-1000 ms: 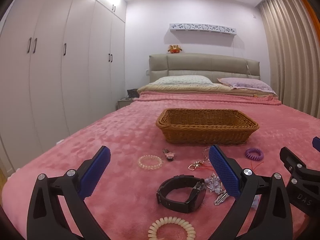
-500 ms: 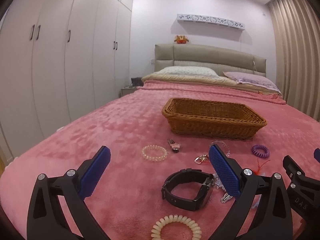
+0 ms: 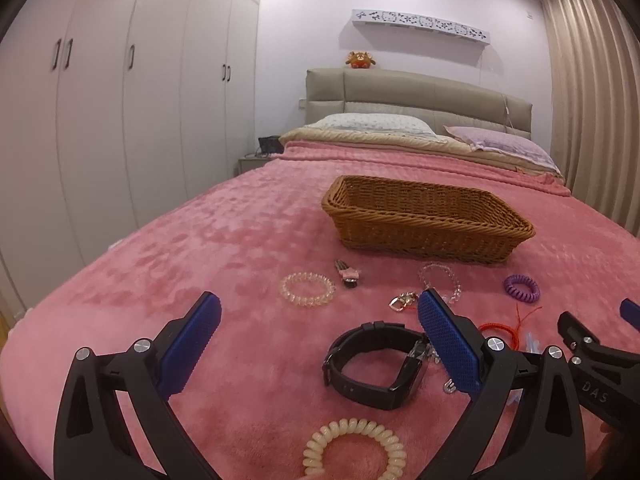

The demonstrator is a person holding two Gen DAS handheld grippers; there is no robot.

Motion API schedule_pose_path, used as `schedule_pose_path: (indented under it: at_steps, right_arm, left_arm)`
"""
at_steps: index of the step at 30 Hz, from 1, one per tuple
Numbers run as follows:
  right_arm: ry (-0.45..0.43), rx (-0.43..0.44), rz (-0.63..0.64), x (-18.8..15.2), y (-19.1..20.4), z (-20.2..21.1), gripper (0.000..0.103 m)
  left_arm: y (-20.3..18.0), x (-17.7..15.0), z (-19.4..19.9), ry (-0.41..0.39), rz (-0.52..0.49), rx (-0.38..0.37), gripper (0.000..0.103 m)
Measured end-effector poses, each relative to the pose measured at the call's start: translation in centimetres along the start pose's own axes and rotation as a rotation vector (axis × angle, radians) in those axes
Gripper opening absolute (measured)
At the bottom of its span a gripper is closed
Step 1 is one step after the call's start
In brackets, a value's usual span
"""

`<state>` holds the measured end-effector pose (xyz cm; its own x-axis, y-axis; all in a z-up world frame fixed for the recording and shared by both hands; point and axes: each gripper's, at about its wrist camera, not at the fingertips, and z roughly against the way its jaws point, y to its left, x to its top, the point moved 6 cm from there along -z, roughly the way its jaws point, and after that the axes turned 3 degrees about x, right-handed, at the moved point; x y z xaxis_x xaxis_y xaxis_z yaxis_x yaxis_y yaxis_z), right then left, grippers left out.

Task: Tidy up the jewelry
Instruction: 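Grasp the clear beaded bracelet with left tool while right tool grasps purple coil hair tie, then carry both bracelets into the wicker basket and open both tools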

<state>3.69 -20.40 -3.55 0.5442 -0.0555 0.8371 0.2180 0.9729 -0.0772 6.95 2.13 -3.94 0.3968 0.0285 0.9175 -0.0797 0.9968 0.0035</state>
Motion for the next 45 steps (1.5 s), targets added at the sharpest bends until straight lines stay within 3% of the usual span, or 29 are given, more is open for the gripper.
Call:
schedule_pose_path:
  at_steps: [2, 5, 8, 11, 13, 15, 17, 19, 29, 35, 36, 39, 41, 45]
  right_arm:
    - [0.034, 0.028, 0.011, 0.0, 0.1, -0.5, 0.095]
    - [0.092, 0.075, -0.013, 0.2, -0.3, -1.2, 0.095]
    - [0.143, 0.101, -0.04, 0.8, -1.2, -2.1, 0.095]
    - [0.19, 0.098, -0.027, 1.4, -1.7, -3.3, 0.081]
    - [0.221, 0.087, -0.017, 1.7, -2.0, -4.3, 0.063]
    - [0.231, 0.093, -0.009, 2.1, -2.1, -4.9, 0.058]
    - [0.243, 0.091, 0.004, 2.4, -2.2, -5.7, 0.049]
    - [0.255, 0.087, 0.012, 2.7, -2.3, -6.4, 0.044]
    - [0.389, 0.191, -0.017, 3.8, -2.5, -11.4, 0.045]
    - [0.401, 0.161, 0.044, 3.8, -1.0, -12.9, 0.044]
    - [0.407, 0.154, 0.052, 3.7, -0.8, -13.1, 0.04]
    - [0.394, 0.144, 0.085, 3.4, -0.2, -13.0, 0.034]
    - [0.396, 0.16, 0.091, 3.3, 0.1, -12.9, 0.027]
    - [0.393, 0.177, 0.113, 3.3, 0.7, -12.9, 0.018]
  left_arm:
    - [0.6, -0.1, -0.2, 0.038, 0.018, -0.032, 0.096]
    - [1.7, -0.1, -1.0, 0.133, 0.022, -0.147, 0.095]
    - [3.3, 0.2, -1.9, 0.177, -0.011, -0.171, 0.093]
    - [4.6, 0.4, -3.4, 0.247, -0.059, -0.178, 0.087]
    - [5.2, 0.6, -4.4, 0.287, -0.07, -0.184, 0.08]
    - [5.4, 1.0, -5.9, 0.336, -0.068, -0.201, 0.072]
    - [5.4, 1.1, -7.2, 0.386, -0.051, -0.227, 0.056]
    - [5.3, 1.2, -8.6, 0.426, -0.042, -0.247, 0.051]
    - [3.4, 1.0, -13.2, 0.527, -0.083, -0.309, 0.047]
    - [2.5, 0.5, -14.9, 0.56, -0.121, -0.297, 0.045]
    - [2.2, 0.4, -15.1, 0.557, -0.136, -0.285, 0.044]
    - [2.1, 0.3, -15.3, 0.545, -0.17, -0.245, 0.033]
    - [2.1, 0.3, -15.5, 0.534, -0.191, -0.212, 0.018]
    - [2.0, 0.5, -15.2, 0.513, -0.22, -0.185, 0.01]
